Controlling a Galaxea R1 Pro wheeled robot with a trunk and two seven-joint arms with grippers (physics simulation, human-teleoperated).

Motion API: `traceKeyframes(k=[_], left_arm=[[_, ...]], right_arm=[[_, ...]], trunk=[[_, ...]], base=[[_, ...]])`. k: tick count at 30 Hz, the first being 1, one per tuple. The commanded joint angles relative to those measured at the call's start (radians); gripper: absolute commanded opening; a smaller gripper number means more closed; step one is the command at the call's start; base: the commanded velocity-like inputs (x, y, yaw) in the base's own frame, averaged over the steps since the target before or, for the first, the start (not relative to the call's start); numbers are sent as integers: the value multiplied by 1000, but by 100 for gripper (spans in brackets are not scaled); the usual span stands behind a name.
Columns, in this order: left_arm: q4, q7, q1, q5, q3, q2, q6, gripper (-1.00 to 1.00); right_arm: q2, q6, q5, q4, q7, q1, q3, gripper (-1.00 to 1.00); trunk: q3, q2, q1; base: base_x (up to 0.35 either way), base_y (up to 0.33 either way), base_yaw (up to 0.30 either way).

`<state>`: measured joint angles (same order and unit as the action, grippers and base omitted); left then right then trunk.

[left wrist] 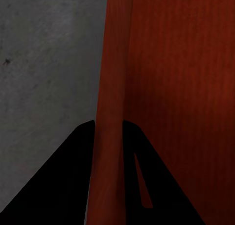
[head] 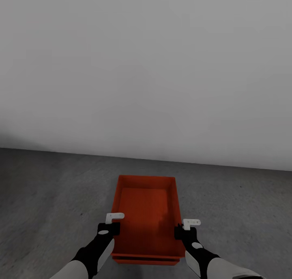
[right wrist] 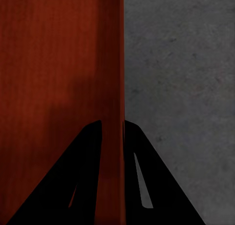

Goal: Move the two storage containers from the living room to the garage. In the garage, place one container on the floor and stack the other container on top of it (either order is fine).

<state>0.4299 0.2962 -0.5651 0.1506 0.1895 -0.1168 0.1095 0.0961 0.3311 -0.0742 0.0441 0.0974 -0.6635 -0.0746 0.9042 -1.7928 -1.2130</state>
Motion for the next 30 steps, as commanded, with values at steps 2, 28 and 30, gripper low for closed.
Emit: traceKeyframes(k=[2,28,30], left_arm=[[0,31,0,12,-48,3,7,-100],[0,31,0,12,-50,3,7,-100],[0,31,0,12,-50,3,7,-100]], right_arm=[[-9,37,-15,2,-2,-1,34,-100],[-9,37,-15,2,-2,-1,33,-100],[-9,37,-15,2,-2,-1,33,-100]], trunk=[[1,0,0],[1,0,0],[1,0,0]], base=[[0,0,0],[0,0,0],[0,0,0]])
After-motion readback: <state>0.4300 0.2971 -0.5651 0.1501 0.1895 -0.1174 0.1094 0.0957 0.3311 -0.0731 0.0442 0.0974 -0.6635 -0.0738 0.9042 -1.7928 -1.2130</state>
